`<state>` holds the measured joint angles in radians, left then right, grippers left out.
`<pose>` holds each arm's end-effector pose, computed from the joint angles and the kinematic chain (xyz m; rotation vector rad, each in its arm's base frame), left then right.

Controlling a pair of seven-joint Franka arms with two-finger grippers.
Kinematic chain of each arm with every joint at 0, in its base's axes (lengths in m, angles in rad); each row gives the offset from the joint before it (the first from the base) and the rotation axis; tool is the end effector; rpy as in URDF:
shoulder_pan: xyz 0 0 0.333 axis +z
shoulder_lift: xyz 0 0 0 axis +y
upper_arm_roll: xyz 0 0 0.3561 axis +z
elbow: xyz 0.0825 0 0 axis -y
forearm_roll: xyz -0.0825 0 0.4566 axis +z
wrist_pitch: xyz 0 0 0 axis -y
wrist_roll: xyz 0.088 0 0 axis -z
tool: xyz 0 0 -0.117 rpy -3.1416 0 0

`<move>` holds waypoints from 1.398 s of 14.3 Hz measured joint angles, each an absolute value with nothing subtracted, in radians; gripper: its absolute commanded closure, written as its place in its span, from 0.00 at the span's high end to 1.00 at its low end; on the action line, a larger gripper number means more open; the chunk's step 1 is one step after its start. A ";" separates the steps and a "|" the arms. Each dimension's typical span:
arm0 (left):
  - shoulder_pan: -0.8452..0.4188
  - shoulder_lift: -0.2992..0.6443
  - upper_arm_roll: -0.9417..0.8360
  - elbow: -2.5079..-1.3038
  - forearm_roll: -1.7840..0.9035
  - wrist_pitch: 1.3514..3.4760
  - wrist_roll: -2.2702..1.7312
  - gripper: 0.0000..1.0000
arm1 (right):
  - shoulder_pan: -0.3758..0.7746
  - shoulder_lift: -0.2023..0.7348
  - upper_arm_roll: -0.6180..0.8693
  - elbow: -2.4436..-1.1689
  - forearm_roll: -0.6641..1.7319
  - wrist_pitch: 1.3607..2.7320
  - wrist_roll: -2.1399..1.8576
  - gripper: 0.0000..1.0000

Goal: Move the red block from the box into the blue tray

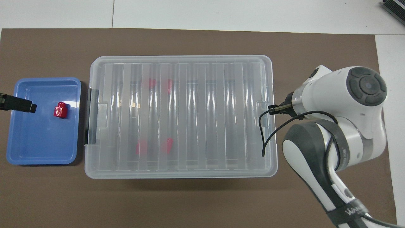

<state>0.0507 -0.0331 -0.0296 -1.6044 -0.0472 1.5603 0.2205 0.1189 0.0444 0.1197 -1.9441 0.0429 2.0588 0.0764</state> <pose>0.6140 0.0071 0.6561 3.0790 -0.3083 -0.0083 0.6263 0.1543 0.4650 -3.0778 -0.2206 -0.0970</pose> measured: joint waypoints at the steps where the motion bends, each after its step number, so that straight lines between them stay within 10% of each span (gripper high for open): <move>1: 0.029 -0.035 -0.041 -1.574 -0.047 1.519 0.163 1.00 | 0.108 0.044 0.119 -1.944 0.043 2.058 0.076 0.00; 3: -0.037 -0.036 -0.056 -1.560 -0.013 1.496 0.104 1.00 | 0.076 0.041 0.117 -1.944 0.043 2.044 0.076 0.00; 4: -0.075 -0.034 -0.058 -1.560 0.019 1.495 0.087 1.00 | 0.055 0.036 0.116 -1.943 0.043 2.039 0.076 0.75; 5: -0.106 -0.032 -0.057 -1.560 0.043 1.495 0.069 1.00 | 0.035 0.030 0.115 -1.941 0.043 2.029 0.076 1.00; 20: -0.124 -0.079 0.069 -1.559 -0.009 1.450 0.065 1.00 | -0.017 -0.014 0.108 -1.592 -0.020 1.641 0.078 1.00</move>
